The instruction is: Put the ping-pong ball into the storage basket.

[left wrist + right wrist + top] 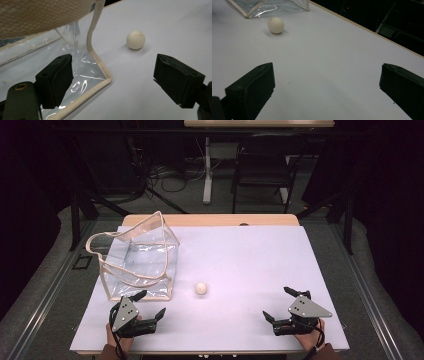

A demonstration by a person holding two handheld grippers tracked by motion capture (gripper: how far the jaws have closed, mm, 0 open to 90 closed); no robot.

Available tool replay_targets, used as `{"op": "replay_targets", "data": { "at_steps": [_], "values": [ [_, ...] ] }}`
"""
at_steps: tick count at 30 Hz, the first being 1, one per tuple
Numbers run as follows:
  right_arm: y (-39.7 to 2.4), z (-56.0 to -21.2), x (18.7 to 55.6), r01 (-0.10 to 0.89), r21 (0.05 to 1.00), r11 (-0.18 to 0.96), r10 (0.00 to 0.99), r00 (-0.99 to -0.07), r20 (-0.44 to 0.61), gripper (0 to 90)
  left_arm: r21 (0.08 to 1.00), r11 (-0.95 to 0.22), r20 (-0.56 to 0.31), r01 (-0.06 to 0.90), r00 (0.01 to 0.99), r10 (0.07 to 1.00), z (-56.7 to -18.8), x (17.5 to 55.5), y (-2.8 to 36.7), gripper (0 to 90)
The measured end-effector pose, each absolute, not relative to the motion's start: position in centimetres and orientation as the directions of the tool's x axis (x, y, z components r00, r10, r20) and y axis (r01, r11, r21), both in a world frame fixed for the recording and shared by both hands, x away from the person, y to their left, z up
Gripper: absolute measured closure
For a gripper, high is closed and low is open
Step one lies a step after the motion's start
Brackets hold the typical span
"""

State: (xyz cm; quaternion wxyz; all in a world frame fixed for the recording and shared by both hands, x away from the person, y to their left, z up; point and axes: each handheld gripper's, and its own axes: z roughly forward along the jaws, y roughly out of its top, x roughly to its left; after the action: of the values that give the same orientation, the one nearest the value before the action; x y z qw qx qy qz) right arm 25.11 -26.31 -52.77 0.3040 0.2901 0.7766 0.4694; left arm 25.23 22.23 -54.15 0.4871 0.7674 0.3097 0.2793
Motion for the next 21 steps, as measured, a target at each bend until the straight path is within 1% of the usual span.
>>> {"op": "replay_targets", "data": {
  "at_steps": [21],
  "values": [
    [-25.75,-52.42,25.43,0.171,0.9,0.401,0.734,-0.648,-0.204,0.0,0.912,-0.346,0.122,0.219,0.66,0.741,-54.51,25.49,22.08,16.1]
  ]
}}
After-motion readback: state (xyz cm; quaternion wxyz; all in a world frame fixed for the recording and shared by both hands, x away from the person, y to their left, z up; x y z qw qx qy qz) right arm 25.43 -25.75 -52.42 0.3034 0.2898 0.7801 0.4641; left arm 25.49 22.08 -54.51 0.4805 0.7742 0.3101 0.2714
